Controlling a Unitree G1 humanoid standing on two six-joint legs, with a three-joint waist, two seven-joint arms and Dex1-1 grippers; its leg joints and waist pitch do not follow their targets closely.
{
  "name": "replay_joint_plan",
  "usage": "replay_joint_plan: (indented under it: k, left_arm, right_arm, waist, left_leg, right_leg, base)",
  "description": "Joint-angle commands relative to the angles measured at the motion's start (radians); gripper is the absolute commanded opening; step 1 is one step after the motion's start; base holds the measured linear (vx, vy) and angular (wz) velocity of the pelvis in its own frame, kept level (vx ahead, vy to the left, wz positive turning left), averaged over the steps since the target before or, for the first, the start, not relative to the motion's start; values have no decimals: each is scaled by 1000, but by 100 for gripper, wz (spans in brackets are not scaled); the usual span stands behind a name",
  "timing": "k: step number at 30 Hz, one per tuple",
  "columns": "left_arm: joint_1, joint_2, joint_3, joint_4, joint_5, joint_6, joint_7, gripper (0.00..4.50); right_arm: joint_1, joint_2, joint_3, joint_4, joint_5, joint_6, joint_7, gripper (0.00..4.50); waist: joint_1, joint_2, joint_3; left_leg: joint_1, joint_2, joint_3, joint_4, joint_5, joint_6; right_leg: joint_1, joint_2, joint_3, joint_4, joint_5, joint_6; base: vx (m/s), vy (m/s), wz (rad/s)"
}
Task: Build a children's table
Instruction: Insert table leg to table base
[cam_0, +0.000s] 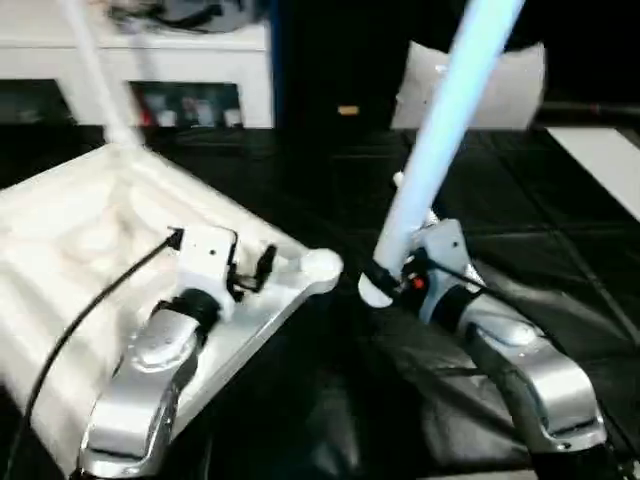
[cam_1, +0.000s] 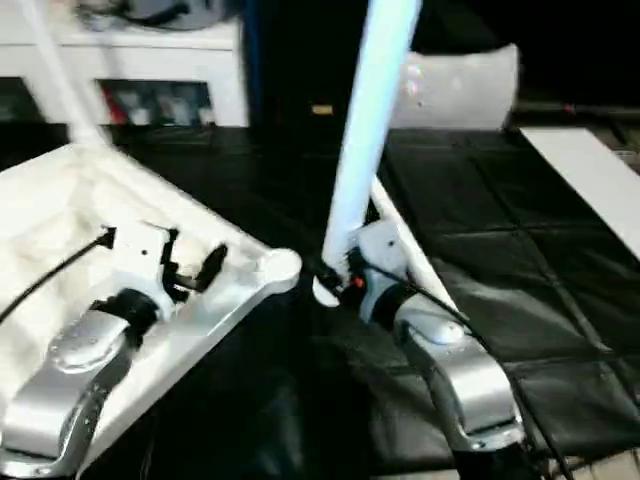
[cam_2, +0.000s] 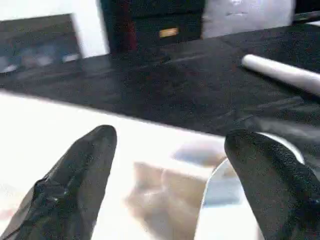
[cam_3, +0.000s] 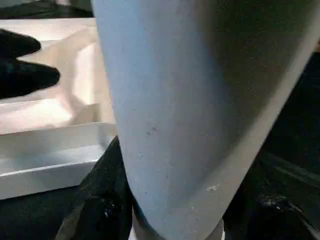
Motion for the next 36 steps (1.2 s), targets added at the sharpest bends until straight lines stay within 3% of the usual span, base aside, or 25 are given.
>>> replay_joint_plan:
  k: [1, 2, 3, 4, 5, 6, 7, 8, 9, 10, 11, 13, 14, 17, 18, 20, 23, 26, 27, 30, 32, 34, 35, 36]
  left_arm:
    - [-2, -12, 7, 0, 2, 21, 15, 395]
    - [-3, -9, 4, 1, 5, 11, 10, 395]
    - [-6, -6, -1, 0, 10, 1, 7, 395]
    - [-8, -5, -3, 0, 12, -2, 6, 395]
    - [-10, -1, -8, 1, 10, 6, 0, 395]
    - [-10, 2, -11, 1, 9, 15, -4, 395]
    - [-12, 9, -16, 4, 9, 12, -13, 395]
    - [-15, 17, -21, 8, 6, 4, -29, 395]
    - [-18, 20, -20, 10, -1, 5, -42, 395]
    - [-23, 21, -16, 16, -13, 11, -57, 395]
    - [-31, 22, -10, 21, -33, 18, -77, 395]
    - [-44, 30, -9, 25, -54, 20, -109, 413]
    - [-54, 39, -13, 28, -64, 21, -133, 423]
    - [-71, 73, -41, 44, -86, 25, -213, 441]
    - [-78, 98, -68, 55, -91, 34, -262, 446]
    - [-85, 126, -102, 68, -106, 47, -326, 449]
    - [-138, 144, -168, 141, -82, 78, -381, 450]
    - [-181, 133, -196, 198, -64, 83, -388, 450]
    - [-194, 127, -202, 212, -69, 95, -393, 415]
    - [-216, 119, -214, 234, -67, 114, -390, 408]
    - [-236, 110, -219, 254, -60, 129, -381, 366]
    - [-257, 90, -214, 271, -69, 155, -369, 363]
    - [-266, 80, -216, 270, -75, 169, -369, 357]
    - [-272, 75, -219, 270, -76, 176, -371, 344]
  right_arm:
    - [-9, -4, -20, 1, 3, -15, -2, 190]
    - [-8, 5, -36, 4, 18, -9, -8, 190]
    - [-11, 10, -50, 11, 23, -6, -15, 190]
    - [-13, 11, -55, 14, 23, -5, -18, 190]
    - [-14, 8, -57, 15, 16, -10, -19, 190]
    - [-14, 5, -55, 15, 9, -15, -18, 190]
    - [-13, 5, -55, 13, 6, -15, -23, 190]
    - [-12, 12, -64, 11, 8, -12, -35, 190]
    - [-10, 21, -75, 8, 14, -11, -47, 190]
    - [-10, 32, -88, 8, 19, -14, -59, 190]
    - [-10, 42, -102, 7, 26, -22, -68, 190]
    - [-13, 50, -119, 4, 38, -23, -75, 189]
    - [-11, 52, -128, -1, 33, -26, -84, 189]
    - [-11, 41, -127, -13, 44, -28, -57, 189]
    - [-10, 40, -134, -19, 48, -37, -55, 189]
    - [-10, 45, -146, -21, 56, -67, -50, 189]
    - [-10, 55, -172, -30, 79, 23, -84, 189]
    - [2, 42, -169, -28, 81, 33, -71, 189]
    - [6, 34, -166, -25, 77, 17, -60, 189]
    - [12, 23, -156, -15, 60, -22, -49, 189]
    - [16, 25, -156, -17, 53, -20, -56, 189]
    - [19, 21, -150, -22, 29, -8, -81, 189]
    - [25, 10, -138, -28, 7, -6, -90, 189]
    - [29, 10, -138, -31, -4, -1, -103, 189]
  waist:
    - [-14, 22, -36]
    - [-2, -11, -39]
    - [37, -36, -25]
    - [55, -47, -31]
    - [85, -48, -36]
    - [98, -48, -41]
    - [104, -33, -52]
    - [94, -19, -51]
    - [73, 0, -64]
    - [69, 5, -64]
    - [68, 6, -62]
    - [69, -2, -57]
    - [69, -3, -53]
    - [63, -2, -47]
    - [60, 7, -47]
    - [54, 2, -48]
    - [50, 6, -48]
    - [52, 0, -51]
    - [55, -1, -53]
    - [57, -2, -61]
    - [57, 1, -69]
    - [56, 2, -68]
    - [57, 9, -64]
    - [57, 5, -62]
  left_leg:
    - [14, 72, -131, -171, -470, 135]
    - [9, 30, -8, -58, -344, 84]
    - [18, 21, 49, 24, -140, 69]
    - [-9, 24, 59, 35, -63, 65]
    - [-22, 37, 67, 33, -10, 75]
    - [-29, 46, 67, 21, -11, 89]
    - [-25, 66, 74, -29, 27, 98]
    - [8, 81, 88, -78, 41, 96]
    - [35, 117, 75, -86, 26, 72]
    - [36, 125, 70, -89, 18, 62]
    - [36, 122, 76, -94, -34, 46]
    - [27, 104, 91, -99, -110, 18]
    - [27, 97, 100, -102, -164, 1]
    - [27, 90, 107, -104, -241, -17]
    - [26, 90, 106, -104, -246, -21]
    - [26, 87, 108, -103, -252, -16]
    - [24, 87, 111, -104, -215, -12]
    - [23, 85, 114, -101, -185, -7]
    - [24, 86, 117, -100, -161, -2]
    - [16, 86, 121, -94, -81, 12]
    - [12, 83, 124, -85, -7, 31]
    - [16, 83, 127, -84, -1, 40]
    - [18, 84, 127, -85, -22, 38]
    - [19, 85, 127, -87, -46, 33]
  right_leg:
    - [18, -39, 44, -16, -171, -207]
    - [2, -129, 116, -131, -281, -190]
    - [3, -213, 157, -197, -623, -80]
    - [21, -210, 173, -199, -713, -7]
    - [18, -210, 194, -189, -750, 60]
    - [27, -207, 199, -172, -689, 52]
    - [37, -167, 157, -136, -446, -26]
    - [11, -91, 98, -108, -199, -78]
    - [1, -74, 85, -76, -22, -104]
    - [2, -79, 85, -69, 40, -114]
    - [5, -89, 87, -71, 93, -134]
    - [15, -98, 91, -80, 71, -145]
    - [13, -101, 94, -89, 0, -136]
    - [8, -105, 100, -106, -154, -97]
    - [7, -105, 100, -105, -168, -92]
    - [3, -105, 104, -112, -217, -72]
    - [1, -99, 105, -109, -185, -77]
    - [4, -98, 106, -108, -161, -81]
    - [4, -100, 108, -108, -133, -86]
    - [12, -100, 108, -96, -35, -97]
    - [15, -97, 111, -81, 97, -114]
    - [10, -93, 111, -81, 147, -131]
    - [9, -93, 110, -83, 129, -141]
    - [10, -95, 111, -87, 100, -146]
  base:
    - [-38, -84, 59]
    - [-72, -109, 60]
    - [-65, -110, 21]
    - [-65, -110, 21]
    - [-49, -89, -7]
    - [0, 0, 0]
    - [0, 0, 0]
    - [0, 0, 0]
    - [0, 0, 0]
    - [0, 0, 0]
    - [1, 50, -1]
    - [-9, 52, -3]
    - [0, 0, 0]
    - [0, 0, 0]
    - [0, 0, 0]
    - [0, 0, 0]
    - [0, 0, 0]
    - [0, 0, 0]
    - [0, 0, 0]
    - [0, 0, 0]
    - [0, 0, 0]
    - [0, 0, 0]
    - [0, 0, 0]
    - [0, 0, 0]
